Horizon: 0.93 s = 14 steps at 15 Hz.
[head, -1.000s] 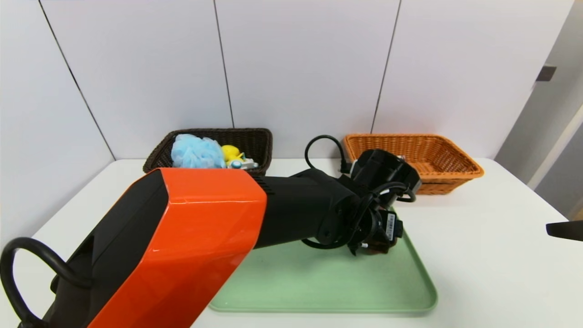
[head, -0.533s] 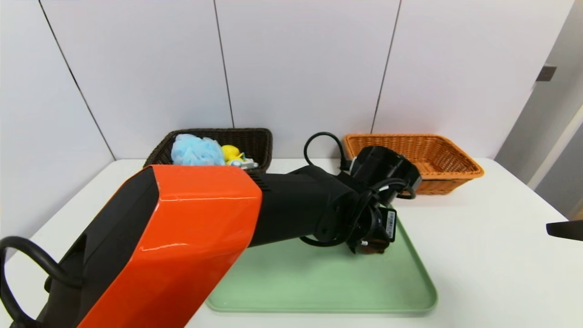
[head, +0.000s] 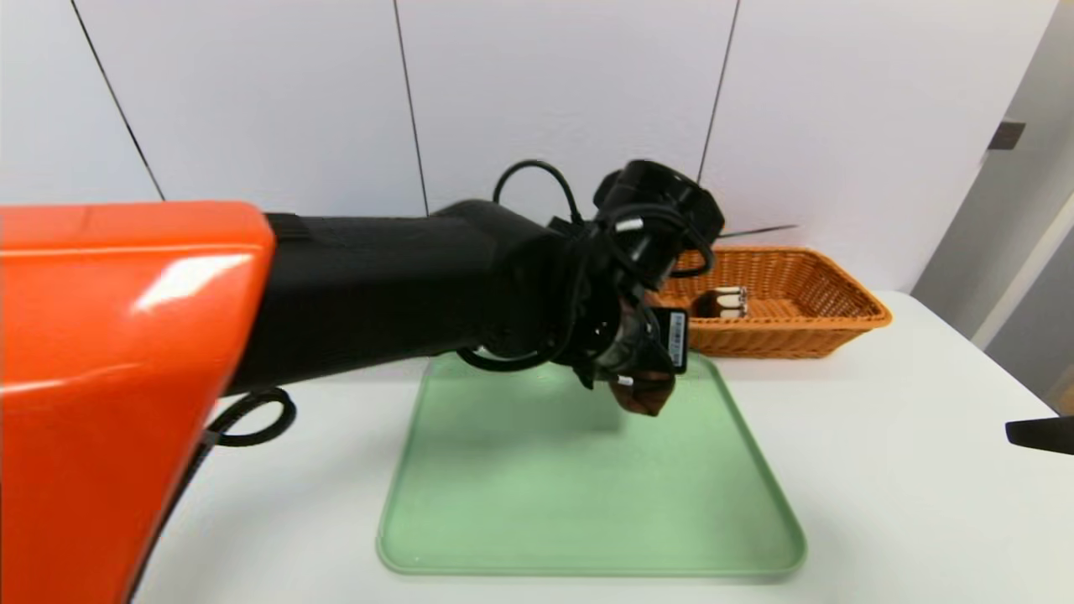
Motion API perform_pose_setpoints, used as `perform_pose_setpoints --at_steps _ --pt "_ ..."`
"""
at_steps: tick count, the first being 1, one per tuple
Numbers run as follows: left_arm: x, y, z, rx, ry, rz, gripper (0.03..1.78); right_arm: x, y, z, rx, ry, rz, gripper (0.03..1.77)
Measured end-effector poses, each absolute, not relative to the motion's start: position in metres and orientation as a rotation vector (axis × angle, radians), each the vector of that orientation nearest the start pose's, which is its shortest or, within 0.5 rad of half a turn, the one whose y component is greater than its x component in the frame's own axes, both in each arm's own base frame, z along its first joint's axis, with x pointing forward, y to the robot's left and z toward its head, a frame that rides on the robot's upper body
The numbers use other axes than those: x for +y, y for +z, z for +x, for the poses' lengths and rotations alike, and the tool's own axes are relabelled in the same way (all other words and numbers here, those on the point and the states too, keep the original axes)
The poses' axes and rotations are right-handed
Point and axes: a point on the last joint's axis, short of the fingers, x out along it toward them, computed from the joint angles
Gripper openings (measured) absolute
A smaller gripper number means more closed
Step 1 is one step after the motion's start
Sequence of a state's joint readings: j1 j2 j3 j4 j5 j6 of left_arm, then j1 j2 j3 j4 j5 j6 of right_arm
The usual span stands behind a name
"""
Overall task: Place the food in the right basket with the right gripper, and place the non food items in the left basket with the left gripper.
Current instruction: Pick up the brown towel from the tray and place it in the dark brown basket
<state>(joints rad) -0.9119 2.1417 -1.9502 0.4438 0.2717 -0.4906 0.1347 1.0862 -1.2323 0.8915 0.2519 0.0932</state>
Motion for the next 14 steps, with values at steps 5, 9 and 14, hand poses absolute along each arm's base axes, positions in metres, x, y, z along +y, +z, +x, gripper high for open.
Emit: perform_pose_setpoints --at_steps 5,9,14 --pt "-0.248 0.292 0.288 0.586 -0.321 -0.162 0.25 0.019 0.296 0.096 0.753 0.345 0.133 1.70" --pt "-0.182 0.305 0.323 0.536 -0.209 -0.132 0.25 0.019 0.296 0.097 0.746 0.357 0.134 1.70" --pt "-0.144 0.282 0.370 0.556 -0.178 -0.142 0.25 0.019 0.295 0.098 0.748 0.356 0.134 1.70"
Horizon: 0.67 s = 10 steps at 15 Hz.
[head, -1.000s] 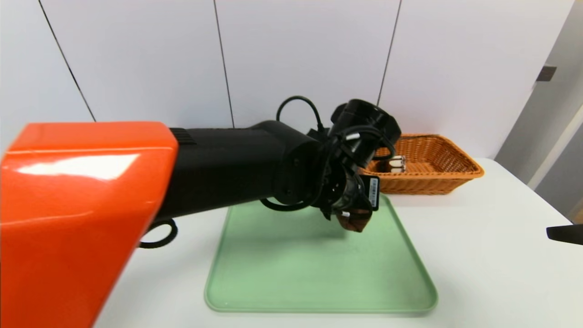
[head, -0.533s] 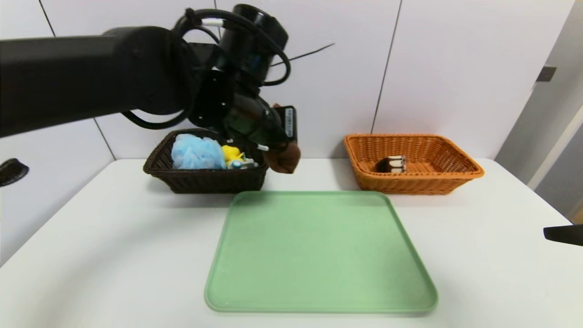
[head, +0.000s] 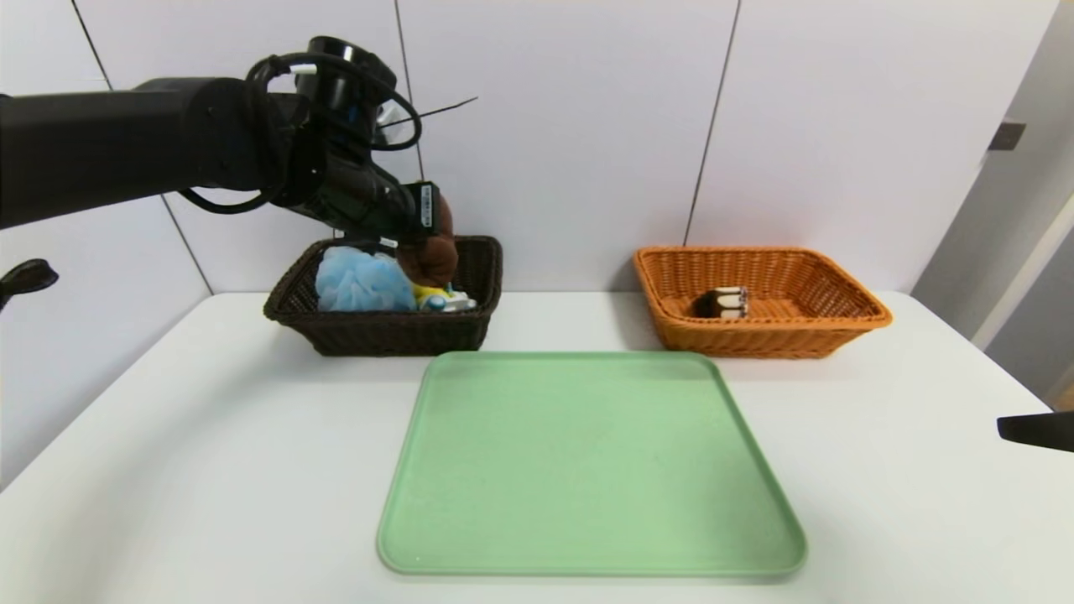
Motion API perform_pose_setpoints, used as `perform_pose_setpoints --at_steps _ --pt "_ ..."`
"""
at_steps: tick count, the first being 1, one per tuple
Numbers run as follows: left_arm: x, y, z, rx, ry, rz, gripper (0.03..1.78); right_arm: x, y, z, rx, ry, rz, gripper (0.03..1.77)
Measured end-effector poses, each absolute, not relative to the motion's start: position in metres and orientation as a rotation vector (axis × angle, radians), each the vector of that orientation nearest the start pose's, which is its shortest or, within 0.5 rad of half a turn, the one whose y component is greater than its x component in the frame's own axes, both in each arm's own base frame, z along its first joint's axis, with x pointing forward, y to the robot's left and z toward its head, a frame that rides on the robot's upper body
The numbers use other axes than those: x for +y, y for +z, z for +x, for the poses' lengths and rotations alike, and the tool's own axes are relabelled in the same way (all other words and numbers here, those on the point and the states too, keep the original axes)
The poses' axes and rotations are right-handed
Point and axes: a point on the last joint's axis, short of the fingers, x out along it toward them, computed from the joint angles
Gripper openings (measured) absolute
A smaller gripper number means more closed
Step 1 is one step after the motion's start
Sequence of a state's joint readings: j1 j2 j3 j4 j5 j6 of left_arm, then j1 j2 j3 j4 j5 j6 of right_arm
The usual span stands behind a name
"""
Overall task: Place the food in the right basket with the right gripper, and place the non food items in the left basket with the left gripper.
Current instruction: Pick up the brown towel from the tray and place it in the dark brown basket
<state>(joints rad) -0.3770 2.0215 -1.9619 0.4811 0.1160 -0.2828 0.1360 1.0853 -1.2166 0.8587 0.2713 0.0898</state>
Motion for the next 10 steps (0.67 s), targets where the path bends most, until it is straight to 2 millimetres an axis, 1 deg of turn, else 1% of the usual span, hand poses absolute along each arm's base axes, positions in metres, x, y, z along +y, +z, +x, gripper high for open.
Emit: perform_pose_setpoints --at_steps 4,7,10 --pt "-0.149 0.258 0.396 0.544 -0.173 -0.154 0.25 0.020 0.296 0.097 0.746 0.359 0.133 1.70" --pt "-0.153 0.243 0.407 0.559 -0.175 -0.153 0.25 0.020 0.296 0.096 0.745 0.360 0.133 1.70" --pt "-0.156 0.236 0.412 0.577 -0.207 -0.159 0.69 0.020 0.296 0.097 0.746 0.358 0.133 1.70"
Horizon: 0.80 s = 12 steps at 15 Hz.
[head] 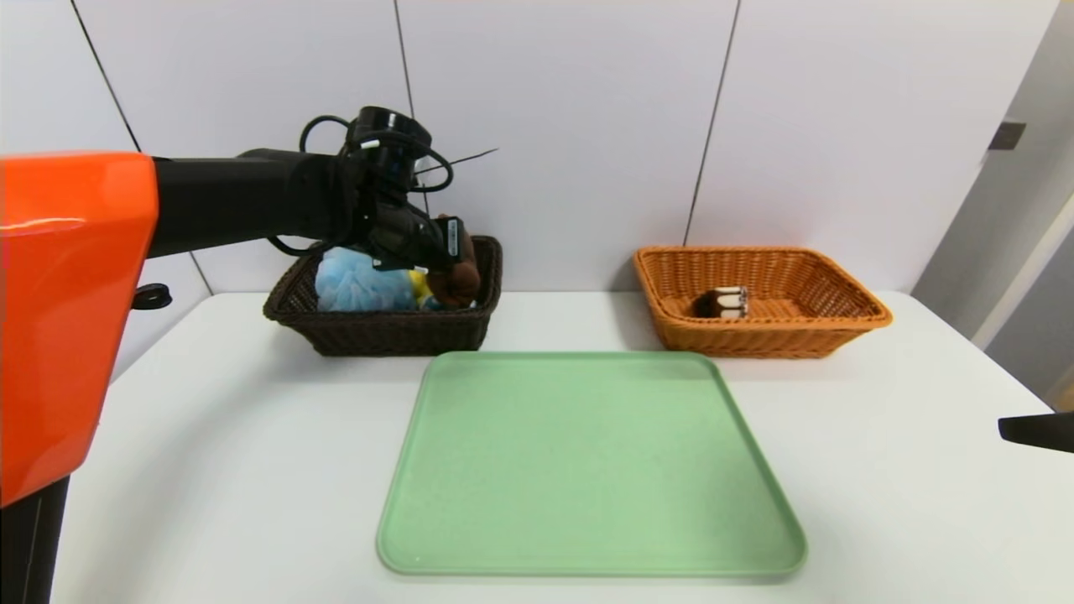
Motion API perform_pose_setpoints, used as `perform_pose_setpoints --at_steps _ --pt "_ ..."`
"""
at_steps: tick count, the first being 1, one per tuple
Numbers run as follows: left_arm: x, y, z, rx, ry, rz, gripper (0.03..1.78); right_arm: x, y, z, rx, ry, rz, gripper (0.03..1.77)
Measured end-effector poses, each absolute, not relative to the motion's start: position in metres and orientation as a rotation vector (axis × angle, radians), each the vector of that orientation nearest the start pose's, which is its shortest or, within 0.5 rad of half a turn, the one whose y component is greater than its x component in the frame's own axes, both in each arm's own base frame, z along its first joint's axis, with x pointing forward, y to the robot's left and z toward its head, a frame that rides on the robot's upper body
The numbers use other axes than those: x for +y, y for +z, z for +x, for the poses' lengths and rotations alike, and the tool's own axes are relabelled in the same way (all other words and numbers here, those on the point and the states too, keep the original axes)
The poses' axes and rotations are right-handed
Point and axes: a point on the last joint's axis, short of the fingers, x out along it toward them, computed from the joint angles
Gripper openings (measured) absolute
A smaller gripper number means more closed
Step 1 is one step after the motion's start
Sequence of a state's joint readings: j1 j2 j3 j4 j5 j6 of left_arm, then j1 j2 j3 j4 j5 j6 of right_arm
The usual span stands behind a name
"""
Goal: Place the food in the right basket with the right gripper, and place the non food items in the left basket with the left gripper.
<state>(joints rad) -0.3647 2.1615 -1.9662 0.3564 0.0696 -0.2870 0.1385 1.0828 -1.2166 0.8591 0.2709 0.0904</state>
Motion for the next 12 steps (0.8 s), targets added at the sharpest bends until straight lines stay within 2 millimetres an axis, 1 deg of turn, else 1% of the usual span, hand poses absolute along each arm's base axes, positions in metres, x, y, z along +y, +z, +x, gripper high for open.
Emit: perform_pose_setpoints --at_steps 1,3,5,9,12 --pt "-0.156 0.235 0.413 0.572 -0.210 -0.160 0.82 0.020 0.296 0.097 0.746 0.358 0.134 1.70" --pt "-0.156 0.239 0.412 0.553 -0.213 -0.164 1.01 0.019 0.296 0.097 0.747 0.357 0.134 1.70" --pt "-0.154 0.246 0.408 0.544 -0.213 -0.169 1.17 0.019 0.296 0.097 0.746 0.356 0.134 1.70" --pt "-0.147 0.265 0.390 0.551 -0.201 -0.185 1.39 0.019 0.295 0.096 0.747 0.353 0.134 1.70" --pt "-0.132 0.289 0.366 0.563 -0.166 -0.237 1.48 0.018 0.297 0.091 0.728 0.355 0.133 1.70"
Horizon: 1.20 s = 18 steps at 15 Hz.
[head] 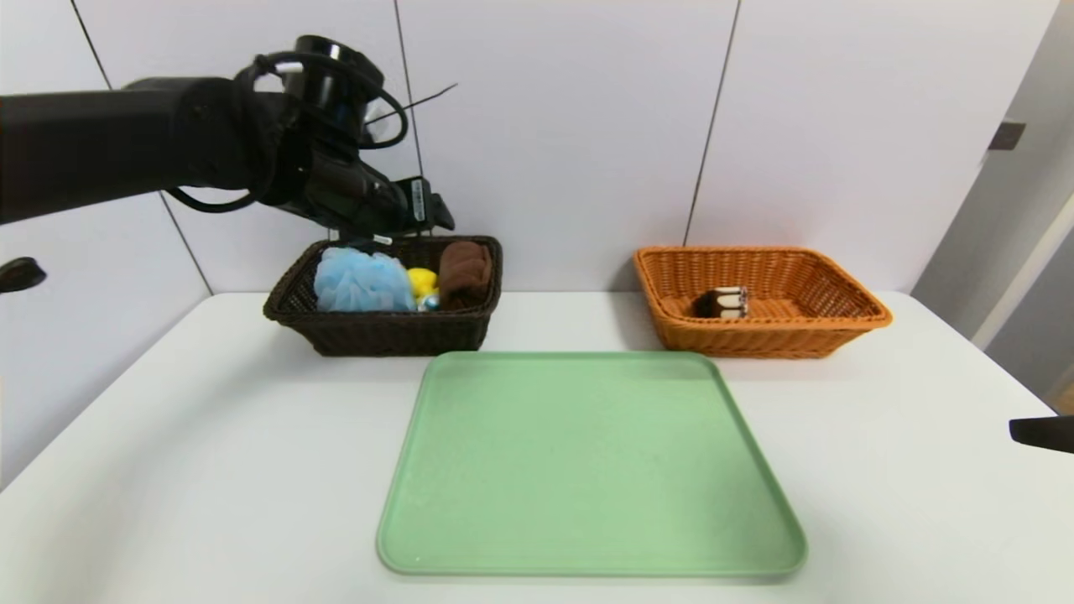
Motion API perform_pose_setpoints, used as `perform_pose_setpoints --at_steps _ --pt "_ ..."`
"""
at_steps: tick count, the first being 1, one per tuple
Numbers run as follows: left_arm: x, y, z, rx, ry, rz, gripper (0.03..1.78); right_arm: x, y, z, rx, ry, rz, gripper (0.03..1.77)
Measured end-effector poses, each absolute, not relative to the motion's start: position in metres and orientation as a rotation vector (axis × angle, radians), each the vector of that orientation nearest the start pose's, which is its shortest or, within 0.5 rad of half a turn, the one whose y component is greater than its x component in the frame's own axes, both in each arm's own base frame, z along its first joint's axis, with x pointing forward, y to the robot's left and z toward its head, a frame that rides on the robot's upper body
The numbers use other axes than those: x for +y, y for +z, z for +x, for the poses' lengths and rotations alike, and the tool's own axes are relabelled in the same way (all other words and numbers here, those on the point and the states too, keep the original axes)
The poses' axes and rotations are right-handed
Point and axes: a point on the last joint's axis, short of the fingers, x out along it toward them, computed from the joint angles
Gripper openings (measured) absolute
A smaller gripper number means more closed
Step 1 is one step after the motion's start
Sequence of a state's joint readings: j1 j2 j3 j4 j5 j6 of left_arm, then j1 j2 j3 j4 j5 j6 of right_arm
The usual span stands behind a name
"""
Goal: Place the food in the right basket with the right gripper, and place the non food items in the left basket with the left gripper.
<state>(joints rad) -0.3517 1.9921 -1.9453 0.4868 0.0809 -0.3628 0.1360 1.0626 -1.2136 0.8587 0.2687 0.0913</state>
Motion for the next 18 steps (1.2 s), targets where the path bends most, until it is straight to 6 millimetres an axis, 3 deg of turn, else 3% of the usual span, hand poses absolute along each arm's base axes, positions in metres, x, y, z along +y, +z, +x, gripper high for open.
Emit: perform_pose_setpoints --at_steps 3,7,14,18 --pt "-0.111 0.309 0.329 0.581 -0.136 -0.252 1.56 0.017 0.298 0.082 0.707 0.356 0.135 1.70" --pt "-0.084 0.315 0.257 0.611 -0.125 -0.245 1.61 0.015 0.301 0.062 0.646 0.365 0.128 1.70" --pt "-0.033 0.299 0.111 0.532 -0.130 -0.266 1.67 0.007 0.298 0.008 0.494 0.367 0.110 1.70" --pt "-0.012 0.276 0.056 0.468 -0.085 -0.292 1.67 0.004 0.291 -0.024 0.401 0.335 0.087 1.70"
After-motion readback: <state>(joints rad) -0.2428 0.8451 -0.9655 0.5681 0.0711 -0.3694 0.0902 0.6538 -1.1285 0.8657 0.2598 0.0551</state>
